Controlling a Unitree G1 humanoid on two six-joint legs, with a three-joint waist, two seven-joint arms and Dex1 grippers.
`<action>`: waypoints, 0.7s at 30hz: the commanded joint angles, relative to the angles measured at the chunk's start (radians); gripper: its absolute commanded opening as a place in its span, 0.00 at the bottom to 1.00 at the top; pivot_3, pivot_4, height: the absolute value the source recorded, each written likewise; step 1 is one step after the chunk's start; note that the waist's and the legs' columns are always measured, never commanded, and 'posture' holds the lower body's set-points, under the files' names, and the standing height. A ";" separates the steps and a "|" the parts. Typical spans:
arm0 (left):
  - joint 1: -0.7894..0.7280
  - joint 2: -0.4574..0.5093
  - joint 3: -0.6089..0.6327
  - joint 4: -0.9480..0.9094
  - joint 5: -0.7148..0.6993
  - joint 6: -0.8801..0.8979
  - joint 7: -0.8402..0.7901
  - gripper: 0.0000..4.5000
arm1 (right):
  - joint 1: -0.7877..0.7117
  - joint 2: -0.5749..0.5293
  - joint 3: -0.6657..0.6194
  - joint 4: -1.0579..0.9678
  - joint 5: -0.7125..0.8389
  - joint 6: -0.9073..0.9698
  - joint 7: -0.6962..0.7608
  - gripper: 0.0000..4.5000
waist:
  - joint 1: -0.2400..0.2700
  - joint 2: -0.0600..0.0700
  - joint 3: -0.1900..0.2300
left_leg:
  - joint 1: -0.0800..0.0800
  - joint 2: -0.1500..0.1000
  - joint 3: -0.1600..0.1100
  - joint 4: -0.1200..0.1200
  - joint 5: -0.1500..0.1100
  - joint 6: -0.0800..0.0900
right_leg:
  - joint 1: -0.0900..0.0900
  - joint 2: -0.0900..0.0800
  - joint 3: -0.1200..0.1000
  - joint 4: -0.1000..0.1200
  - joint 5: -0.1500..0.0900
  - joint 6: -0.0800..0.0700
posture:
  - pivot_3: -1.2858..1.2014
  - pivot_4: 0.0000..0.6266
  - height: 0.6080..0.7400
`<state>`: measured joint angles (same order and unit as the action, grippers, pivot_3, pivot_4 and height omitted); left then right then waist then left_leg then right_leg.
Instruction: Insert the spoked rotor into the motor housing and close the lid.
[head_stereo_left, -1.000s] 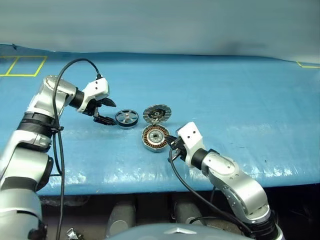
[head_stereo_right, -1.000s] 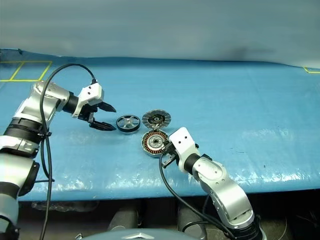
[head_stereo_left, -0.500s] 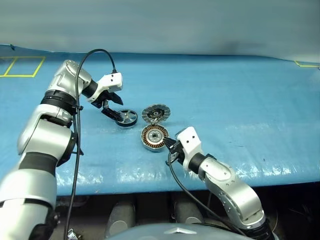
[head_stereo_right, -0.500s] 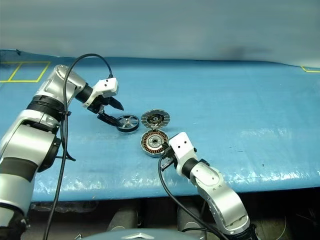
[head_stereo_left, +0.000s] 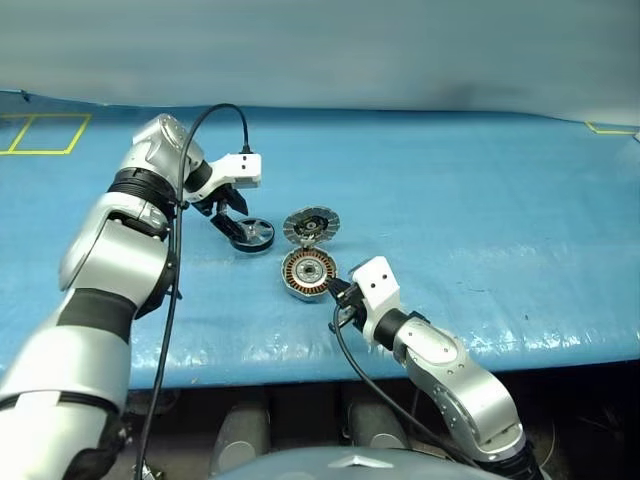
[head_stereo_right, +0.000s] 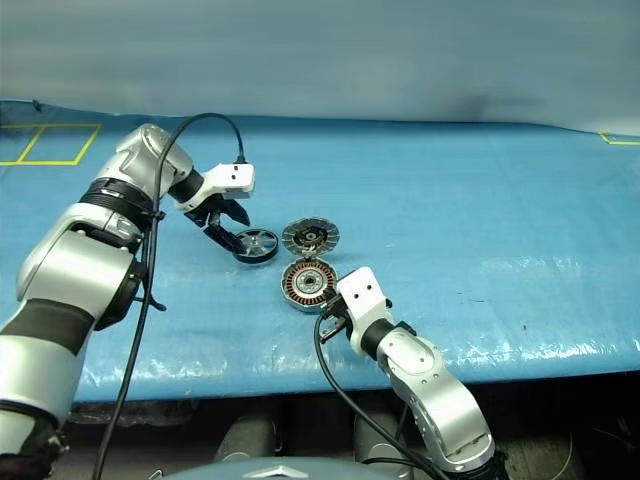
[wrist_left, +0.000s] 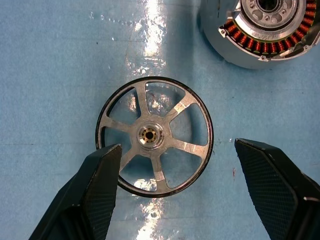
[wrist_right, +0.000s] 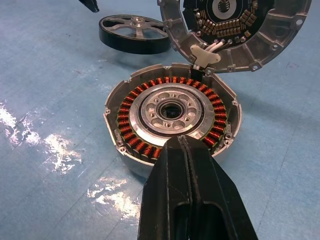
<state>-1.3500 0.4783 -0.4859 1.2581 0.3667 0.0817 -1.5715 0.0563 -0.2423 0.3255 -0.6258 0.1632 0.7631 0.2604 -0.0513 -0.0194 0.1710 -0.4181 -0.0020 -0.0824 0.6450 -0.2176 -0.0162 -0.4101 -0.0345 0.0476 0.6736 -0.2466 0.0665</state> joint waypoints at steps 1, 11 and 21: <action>-0.048 0.001 -0.020 0.010 0.047 -0.005 0.004 0.88 | 0.006 -0.003 -0.008 -0.019 -0.001 -0.021 0.000 0.00 | 0.000 0.000 0.000 | 0.000 0.000 0.000 0.001 0.000 0.000 | 0.000 0.000 0.000 0.001 0.000 0.000 | 0.52 0.24 1.00; -0.069 -0.025 -0.017 0.029 0.095 0.022 0.052 0.88 | 0.014 -0.030 -0.012 -0.029 0.006 -0.005 0.009 0.00 | -0.001 0.000 0.000 | 0.000 0.000 0.000 0.004 0.000 0.000 | 0.000 0.001 0.002 0.004 0.001 0.002 | 0.52 0.24 1.00; -0.048 -0.056 -0.018 0.043 0.113 0.046 0.126 0.88 | 0.034 -0.017 -0.001 -0.035 -0.004 -0.007 -0.015 0.00 | -0.002 0.000 0.000 | 0.000 0.000 0.000 0.004 0.000 0.000 | 0.000 0.001 0.002 0.004 0.001 0.002 | 0.52 0.24 1.00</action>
<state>-1.3855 0.4286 -0.5122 1.2966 0.4723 0.1234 -1.4583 0.0904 -0.2654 0.3261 -0.6264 0.1629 0.7683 0.2527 -0.0528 -0.0197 0.1712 -0.4178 -0.0019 -0.0821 0.6492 -0.2175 -0.0162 -0.4101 -0.0335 0.0493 0.6776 -0.2456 0.0684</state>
